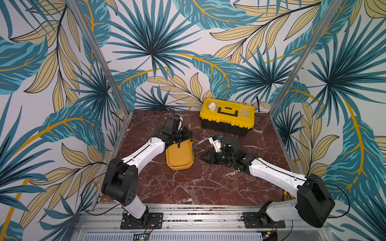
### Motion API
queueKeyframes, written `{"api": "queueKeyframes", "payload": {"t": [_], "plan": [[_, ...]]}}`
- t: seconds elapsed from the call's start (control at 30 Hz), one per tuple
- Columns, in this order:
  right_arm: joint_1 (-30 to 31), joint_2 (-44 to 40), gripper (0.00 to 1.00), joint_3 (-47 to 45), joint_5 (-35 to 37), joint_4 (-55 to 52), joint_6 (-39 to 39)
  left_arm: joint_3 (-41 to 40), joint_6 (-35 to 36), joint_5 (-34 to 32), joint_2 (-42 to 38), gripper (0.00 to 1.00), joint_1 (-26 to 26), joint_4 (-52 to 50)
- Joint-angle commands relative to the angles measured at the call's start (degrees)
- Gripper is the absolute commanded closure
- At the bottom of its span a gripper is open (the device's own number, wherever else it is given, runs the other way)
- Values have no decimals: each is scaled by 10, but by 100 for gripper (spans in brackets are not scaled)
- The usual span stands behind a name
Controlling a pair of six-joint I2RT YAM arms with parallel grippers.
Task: Take the file tool out of the storage box
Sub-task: Pick up the file tool from the storage box.
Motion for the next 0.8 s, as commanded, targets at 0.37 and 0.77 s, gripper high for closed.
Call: {"api": "queueKeyframes", "payload": {"t": [0.37,0.77], "plan": [[26,53,67,47,23,0,-2,10,-13,-23,-18,93,-20,-41],[40,79,71,58,22,8,1,27,-13,-34,-8,95,-29,-67]]}}
